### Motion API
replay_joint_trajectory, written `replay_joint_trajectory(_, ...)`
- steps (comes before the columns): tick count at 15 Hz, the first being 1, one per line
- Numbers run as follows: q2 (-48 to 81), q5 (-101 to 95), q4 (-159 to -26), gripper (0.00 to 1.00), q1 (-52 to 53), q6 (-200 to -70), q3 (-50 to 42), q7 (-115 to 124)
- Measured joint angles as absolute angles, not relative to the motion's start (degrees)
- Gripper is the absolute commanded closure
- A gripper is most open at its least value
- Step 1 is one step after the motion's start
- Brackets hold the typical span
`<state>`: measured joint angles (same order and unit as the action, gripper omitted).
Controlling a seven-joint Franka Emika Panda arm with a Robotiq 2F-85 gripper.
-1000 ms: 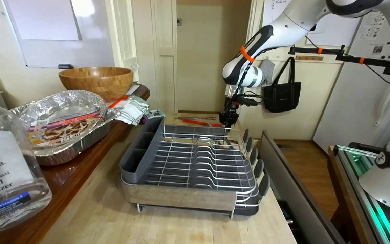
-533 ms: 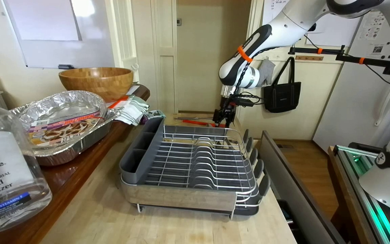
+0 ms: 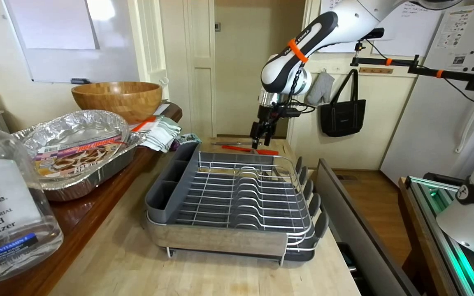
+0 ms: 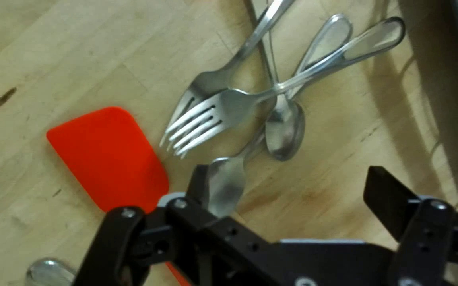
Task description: Take the fork off the drying rack and place it on the counter top with the other cutlery
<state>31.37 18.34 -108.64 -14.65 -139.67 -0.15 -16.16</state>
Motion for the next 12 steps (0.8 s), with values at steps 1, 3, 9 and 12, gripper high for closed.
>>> replay_joint_trajectory(1,30.1,16.9,-108.9,0.0,-13.9,-139.3,-0.3,-15.6)
replay_joint_trajectory(3,27.2,13.9,-109.7,0.0,-12.2,-138.8,-0.7,-13.9)
replay_joint_trajectory(9,17.6,4.1,-112.2,0.0,-6.6,-134.7,-2.1,-6.5)
replay_joint_trajectory(12,13.3,0.2,-113.5,0.0,-4.5,-132.8,-2.2,-2.8)
